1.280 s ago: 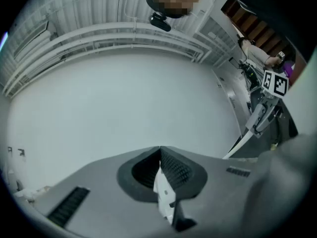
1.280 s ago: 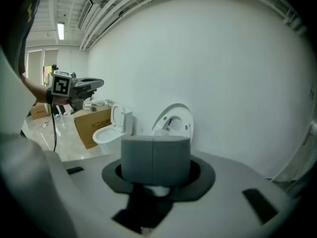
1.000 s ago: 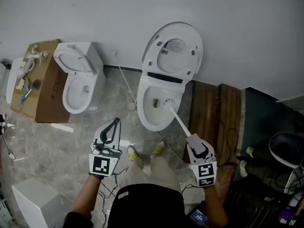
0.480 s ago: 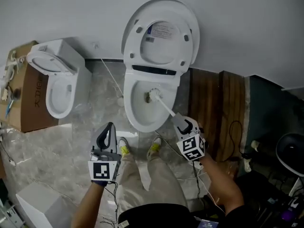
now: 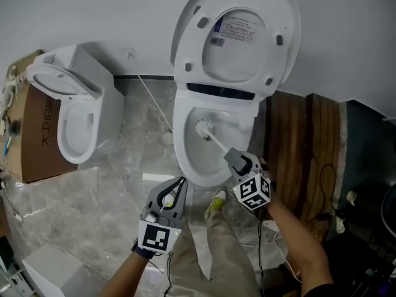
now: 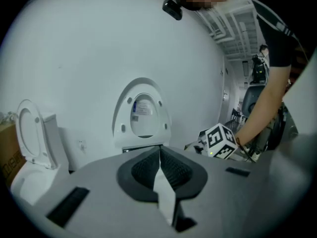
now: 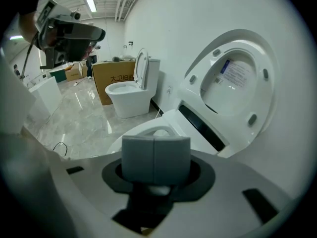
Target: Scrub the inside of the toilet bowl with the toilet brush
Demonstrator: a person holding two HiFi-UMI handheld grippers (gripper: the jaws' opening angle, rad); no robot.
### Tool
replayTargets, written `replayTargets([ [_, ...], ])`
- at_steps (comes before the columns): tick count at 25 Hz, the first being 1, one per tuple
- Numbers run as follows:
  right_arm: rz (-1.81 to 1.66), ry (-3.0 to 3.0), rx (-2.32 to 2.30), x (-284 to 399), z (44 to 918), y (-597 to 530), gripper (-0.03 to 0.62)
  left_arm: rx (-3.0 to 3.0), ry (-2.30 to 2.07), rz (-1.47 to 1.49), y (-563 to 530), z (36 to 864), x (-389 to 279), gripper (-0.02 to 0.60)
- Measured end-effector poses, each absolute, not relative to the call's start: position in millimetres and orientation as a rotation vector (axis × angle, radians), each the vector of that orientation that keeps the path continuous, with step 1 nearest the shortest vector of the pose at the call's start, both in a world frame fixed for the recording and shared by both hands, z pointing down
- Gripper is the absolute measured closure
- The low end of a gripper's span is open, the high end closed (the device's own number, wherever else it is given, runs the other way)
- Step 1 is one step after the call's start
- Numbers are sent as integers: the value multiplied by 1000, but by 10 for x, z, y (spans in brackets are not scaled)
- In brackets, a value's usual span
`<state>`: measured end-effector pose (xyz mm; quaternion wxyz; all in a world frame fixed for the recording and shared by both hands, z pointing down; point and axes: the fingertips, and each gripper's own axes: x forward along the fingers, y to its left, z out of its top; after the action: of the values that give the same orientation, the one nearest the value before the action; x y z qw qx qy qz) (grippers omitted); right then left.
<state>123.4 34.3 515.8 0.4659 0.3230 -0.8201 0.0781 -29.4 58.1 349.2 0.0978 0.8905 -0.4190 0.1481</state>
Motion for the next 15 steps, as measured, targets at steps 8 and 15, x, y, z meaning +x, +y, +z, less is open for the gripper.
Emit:
replayTargets([
  [8, 109, -1959, 686, 713, 5716, 154, 442, 2642, -1078, 504, 836, 3970, -89, 569],
  [15, 146, -1922, 710, 471, 5947, -103, 441, 2403, -1228, 505, 848, 4272, -508, 569],
])
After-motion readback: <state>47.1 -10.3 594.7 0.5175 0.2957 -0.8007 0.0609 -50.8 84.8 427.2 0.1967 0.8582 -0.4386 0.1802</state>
